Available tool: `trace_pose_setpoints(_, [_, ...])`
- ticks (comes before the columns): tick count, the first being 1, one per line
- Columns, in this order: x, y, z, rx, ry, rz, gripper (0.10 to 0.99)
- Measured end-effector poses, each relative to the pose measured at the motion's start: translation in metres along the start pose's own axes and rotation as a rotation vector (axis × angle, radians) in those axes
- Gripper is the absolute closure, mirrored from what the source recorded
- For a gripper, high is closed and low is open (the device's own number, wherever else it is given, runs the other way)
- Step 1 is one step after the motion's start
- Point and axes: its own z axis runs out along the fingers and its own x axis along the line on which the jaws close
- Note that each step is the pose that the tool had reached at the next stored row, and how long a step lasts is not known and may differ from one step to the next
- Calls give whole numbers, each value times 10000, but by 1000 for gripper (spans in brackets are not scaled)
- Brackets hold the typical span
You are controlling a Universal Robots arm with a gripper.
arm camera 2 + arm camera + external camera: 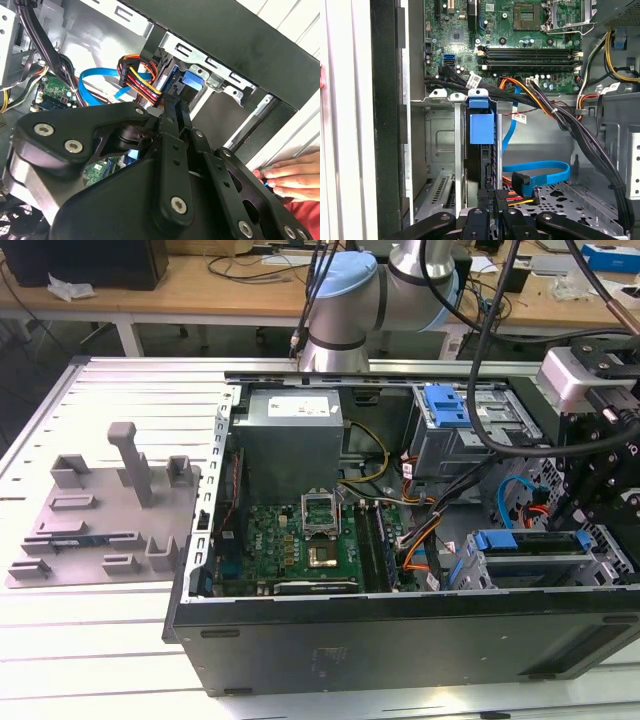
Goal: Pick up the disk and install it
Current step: 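Insert the first disk wire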
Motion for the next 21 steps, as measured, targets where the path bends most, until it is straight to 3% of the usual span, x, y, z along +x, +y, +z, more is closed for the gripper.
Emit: trace_pose_setpoints(21, [12, 7, 30, -1, -2, -83, 922])
